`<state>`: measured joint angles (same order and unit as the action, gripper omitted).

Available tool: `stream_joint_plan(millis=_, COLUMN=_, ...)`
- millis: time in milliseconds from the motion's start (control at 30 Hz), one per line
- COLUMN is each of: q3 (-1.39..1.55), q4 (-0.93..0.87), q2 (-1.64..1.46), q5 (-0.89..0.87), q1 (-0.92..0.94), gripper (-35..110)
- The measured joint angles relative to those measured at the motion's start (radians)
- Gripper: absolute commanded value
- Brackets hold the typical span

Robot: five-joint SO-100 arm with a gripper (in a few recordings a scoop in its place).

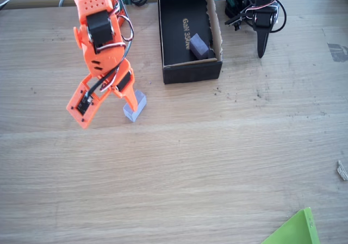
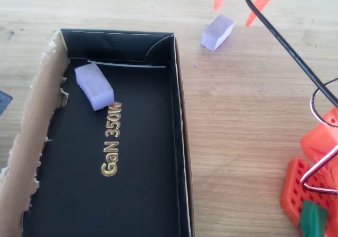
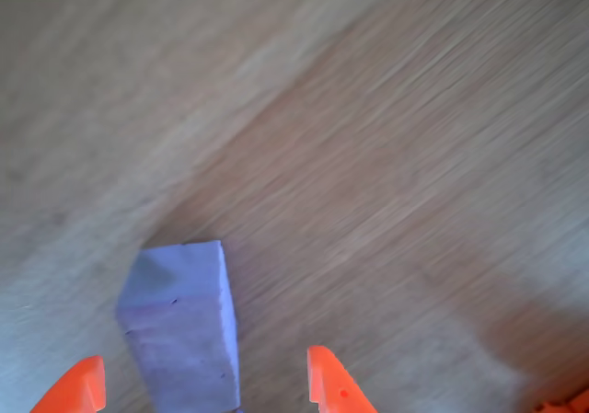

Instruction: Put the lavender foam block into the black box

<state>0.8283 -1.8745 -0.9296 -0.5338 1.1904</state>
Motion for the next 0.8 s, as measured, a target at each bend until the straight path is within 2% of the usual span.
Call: stream_joint_plan(millis=800, q3=-0.018, q4=0.049, q2=0.071, q5=0.015, q1=-0.043, gripper=29)
